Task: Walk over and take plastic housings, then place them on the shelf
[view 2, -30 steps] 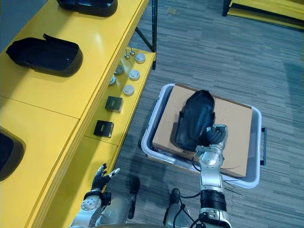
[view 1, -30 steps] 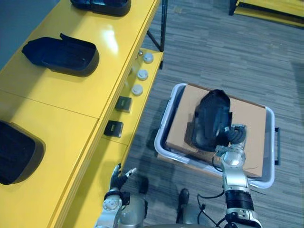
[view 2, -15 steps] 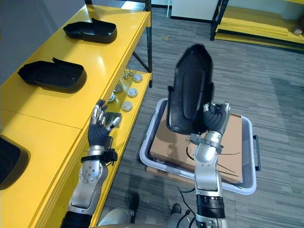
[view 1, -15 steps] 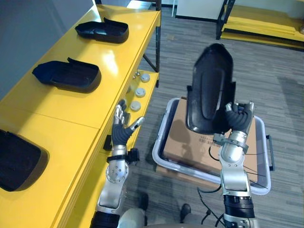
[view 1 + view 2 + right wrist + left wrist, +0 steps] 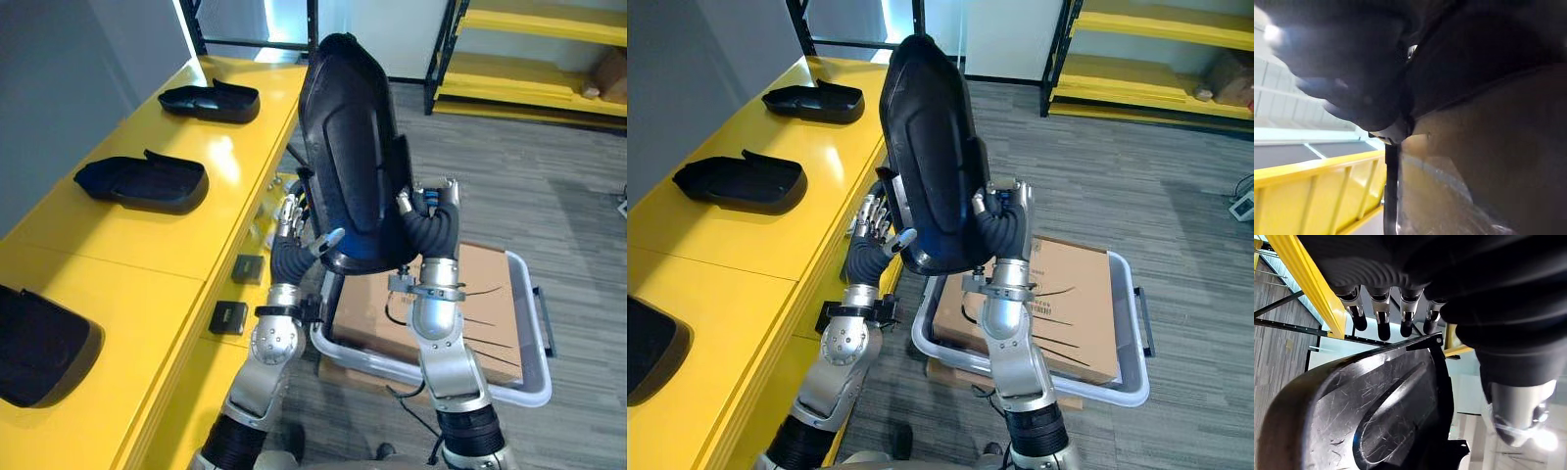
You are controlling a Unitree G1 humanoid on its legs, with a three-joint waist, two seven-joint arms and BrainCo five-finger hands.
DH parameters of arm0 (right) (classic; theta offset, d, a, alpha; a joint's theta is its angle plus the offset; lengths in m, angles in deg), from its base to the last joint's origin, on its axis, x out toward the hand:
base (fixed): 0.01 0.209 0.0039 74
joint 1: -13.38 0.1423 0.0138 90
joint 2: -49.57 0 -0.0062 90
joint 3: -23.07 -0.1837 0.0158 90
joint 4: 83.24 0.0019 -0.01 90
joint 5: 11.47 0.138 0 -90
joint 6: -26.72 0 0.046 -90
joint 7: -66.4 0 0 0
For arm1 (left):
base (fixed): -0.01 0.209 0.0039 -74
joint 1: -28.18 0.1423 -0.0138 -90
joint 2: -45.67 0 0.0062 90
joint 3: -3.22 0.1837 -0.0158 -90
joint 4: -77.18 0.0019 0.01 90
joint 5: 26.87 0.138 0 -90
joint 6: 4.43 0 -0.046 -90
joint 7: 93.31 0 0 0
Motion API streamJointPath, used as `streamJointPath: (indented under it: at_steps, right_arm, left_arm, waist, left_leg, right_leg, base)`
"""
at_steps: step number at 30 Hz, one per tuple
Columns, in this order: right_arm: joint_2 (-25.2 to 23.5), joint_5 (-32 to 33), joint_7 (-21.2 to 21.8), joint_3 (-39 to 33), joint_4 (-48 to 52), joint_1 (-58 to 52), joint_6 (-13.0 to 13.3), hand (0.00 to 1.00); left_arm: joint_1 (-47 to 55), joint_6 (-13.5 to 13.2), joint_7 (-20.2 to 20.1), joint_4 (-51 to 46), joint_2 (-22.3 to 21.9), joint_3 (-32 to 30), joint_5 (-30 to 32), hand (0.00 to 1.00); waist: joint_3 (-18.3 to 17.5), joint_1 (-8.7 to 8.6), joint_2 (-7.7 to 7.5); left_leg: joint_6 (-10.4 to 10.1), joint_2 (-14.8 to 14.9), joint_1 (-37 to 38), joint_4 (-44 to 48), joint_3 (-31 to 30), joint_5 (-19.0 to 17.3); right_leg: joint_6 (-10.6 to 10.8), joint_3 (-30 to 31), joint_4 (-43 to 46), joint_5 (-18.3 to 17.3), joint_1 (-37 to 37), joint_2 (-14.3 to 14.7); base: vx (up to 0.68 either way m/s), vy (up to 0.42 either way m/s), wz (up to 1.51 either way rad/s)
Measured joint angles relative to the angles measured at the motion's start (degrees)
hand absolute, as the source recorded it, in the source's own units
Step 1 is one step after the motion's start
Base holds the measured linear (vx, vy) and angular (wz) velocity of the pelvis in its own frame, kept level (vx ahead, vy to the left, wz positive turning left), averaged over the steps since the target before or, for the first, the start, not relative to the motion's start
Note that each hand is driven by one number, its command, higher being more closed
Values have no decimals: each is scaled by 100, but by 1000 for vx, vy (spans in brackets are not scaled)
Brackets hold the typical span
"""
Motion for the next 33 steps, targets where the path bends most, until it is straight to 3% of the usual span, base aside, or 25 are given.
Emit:
streamJointPath:
  at_steps: [8, 11, 12, 30, 31, 33]
  right_arm:
    - [68, 0, -5, 251, 0, 68, -1, 100]
    - [218, -1, -8, 382, 0, 69, -1, 100]
    - [267, -1, -8, 392, 0, 69, -1, 100]
    - [773, -117, -3, 923, 231, 240, 124, 100]
    - [774, -117, -3, 903, 227, 239, 124, 0]
    - [779, -107, -3, 892, 224, 238, 151, 0]
  left_arm:
    - [-256, 36, 199, 258, 84, 16, -337, 0]
    - [-292, 79, 319, 290, 129, 34, -346, 0]
    - [-353, 85, 329, 414, 149, 53, -346, 100]
    - [-517, 267, 401, 879, 301, 360, -777, 100]
    - [-516, 267, 391, 879, 328, 388, -778, 100]
    - [-516, 272, 372, 879, 328, 384, -783, 100]
  waist:
    - [-48, -32, -36]
    - [-177, -122, -82]
    - [-230, -133, -92]
    - [-287, -137, -149]
    - [-287, -138, -149]
    - [-287, -140, -149]
  left_leg:
    - [12, -4, 110, -212, 59, 108]
    - [12, -5, 105, -221, 58, 108]
    - [12, -4, 105, -223, 61, 108]
    - [12, 0, 102, -190, 126, 108]
    - [12, 1, 102, -191, 126, 108]
    - [12, 2, 105, -191, 127, 108]
  right_leg:
    - [-1, 121, 2, 1, -29, 0]
    - [-1, 126, -2, 1, -35, 0]
    - [-1, 130, -2, 1, -36, 0]
    - [-11, 197, 2, 7, -59, 5]
    - [-11, 197, 2, 7, -59, 5]
    - [-11, 198, 2, 7, -58, 6]
  base:
    - [-22, 12, -5]
    - [0, 0, 0]
    - [0, 0, 0]
    - [-15, 3, -2]
    - [0, 0, 0]
    - [0, 0, 0]
